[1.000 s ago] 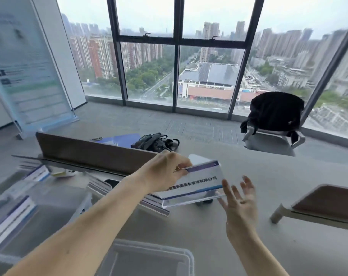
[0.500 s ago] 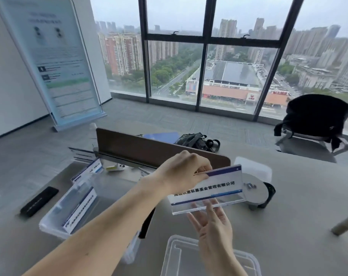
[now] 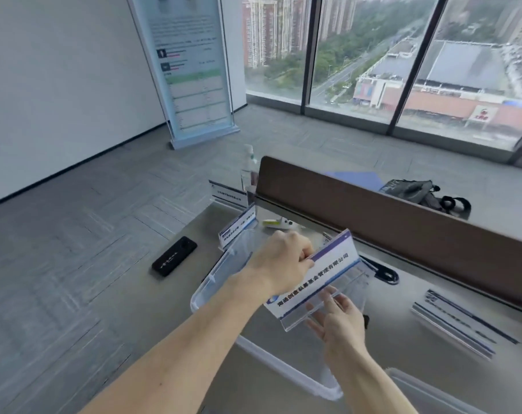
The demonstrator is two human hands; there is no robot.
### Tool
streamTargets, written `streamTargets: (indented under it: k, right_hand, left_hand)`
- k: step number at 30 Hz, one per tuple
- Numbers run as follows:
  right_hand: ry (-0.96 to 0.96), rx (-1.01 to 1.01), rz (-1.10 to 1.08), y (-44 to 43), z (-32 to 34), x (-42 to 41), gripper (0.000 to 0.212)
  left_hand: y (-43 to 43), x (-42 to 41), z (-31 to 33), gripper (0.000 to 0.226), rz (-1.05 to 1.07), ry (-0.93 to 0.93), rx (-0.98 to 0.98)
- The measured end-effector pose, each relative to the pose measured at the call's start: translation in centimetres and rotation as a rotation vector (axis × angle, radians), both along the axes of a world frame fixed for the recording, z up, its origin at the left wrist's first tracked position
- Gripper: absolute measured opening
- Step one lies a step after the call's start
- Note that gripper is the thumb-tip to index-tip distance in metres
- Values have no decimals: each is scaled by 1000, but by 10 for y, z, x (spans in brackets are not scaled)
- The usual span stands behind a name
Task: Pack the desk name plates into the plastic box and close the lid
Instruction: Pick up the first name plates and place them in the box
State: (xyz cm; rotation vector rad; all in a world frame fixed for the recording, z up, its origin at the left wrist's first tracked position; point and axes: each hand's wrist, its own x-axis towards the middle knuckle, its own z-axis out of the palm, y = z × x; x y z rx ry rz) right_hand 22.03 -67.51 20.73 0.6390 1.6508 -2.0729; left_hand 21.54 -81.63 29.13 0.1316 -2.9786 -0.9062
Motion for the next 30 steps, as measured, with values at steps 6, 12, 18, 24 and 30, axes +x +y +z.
streamTargets:
  k: [6,12,18,24,30]
  right_hand:
    - [-93,210,103,-80,-87,-28,36]
    - [-231,279,112,-115,-159,-36,25]
    - [-246,319,193,-129,-200,-58,28]
    - [-314,376,290,-145,-237,-67,25]
    - [-354,303,283,-162,-252,-65,55]
  left_hand:
    - [-82,-18,-96,13,26,-241,115]
    - [-103,-22,-179,10,86,-365,159]
    - [-100,-30,-227,26,186,-353,110]
    - [-102,-33,-251,21,195,-364,9]
    - [-108,-35,-250,12,188,-348,-27]
